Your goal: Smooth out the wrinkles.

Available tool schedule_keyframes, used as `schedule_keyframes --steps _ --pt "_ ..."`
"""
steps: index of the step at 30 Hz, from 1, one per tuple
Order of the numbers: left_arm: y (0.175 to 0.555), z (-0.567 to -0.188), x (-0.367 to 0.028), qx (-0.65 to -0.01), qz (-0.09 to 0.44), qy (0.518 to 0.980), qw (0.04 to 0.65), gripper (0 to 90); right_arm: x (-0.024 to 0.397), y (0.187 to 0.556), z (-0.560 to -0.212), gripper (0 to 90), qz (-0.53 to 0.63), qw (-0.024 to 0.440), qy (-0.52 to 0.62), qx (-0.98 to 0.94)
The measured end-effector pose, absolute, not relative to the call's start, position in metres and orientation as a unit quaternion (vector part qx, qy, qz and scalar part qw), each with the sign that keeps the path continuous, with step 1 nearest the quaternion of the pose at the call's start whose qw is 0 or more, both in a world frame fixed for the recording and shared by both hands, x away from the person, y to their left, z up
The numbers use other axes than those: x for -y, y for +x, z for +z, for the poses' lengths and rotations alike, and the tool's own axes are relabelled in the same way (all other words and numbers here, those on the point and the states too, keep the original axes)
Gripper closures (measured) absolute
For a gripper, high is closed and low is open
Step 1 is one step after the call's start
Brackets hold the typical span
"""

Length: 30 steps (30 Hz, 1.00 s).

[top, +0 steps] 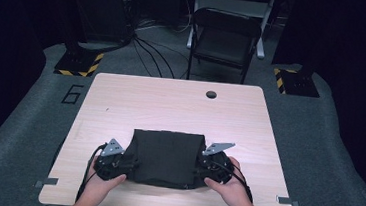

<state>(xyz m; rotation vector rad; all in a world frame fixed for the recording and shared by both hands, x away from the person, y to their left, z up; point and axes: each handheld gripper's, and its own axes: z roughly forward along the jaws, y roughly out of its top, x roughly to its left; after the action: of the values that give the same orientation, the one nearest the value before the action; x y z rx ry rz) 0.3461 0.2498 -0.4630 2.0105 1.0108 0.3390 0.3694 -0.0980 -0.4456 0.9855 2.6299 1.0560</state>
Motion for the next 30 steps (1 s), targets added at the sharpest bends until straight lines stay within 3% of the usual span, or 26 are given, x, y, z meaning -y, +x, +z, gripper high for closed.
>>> schedule_keyframes --steps 7,14,30 --pt "0.363 -0.463 -0.251 -0.406 0.148 0.800 0.417 47.5 0.090 0.378 -0.435 46.1 0.405 0.100 0.313 -0.853" --pt "0.370 -0.466 -0.256 -0.412 0.144 0.794 0.423 45.9 0.078 0.389 -0.449 42.6 0.401 0.118 0.306 -0.856" --pt "0.371 -0.473 -0.256 -0.418 0.148 0.787 0.429 44.2 0.085 0.401 -0.479 42.2 0.381 0.101 0.339 -0.854"
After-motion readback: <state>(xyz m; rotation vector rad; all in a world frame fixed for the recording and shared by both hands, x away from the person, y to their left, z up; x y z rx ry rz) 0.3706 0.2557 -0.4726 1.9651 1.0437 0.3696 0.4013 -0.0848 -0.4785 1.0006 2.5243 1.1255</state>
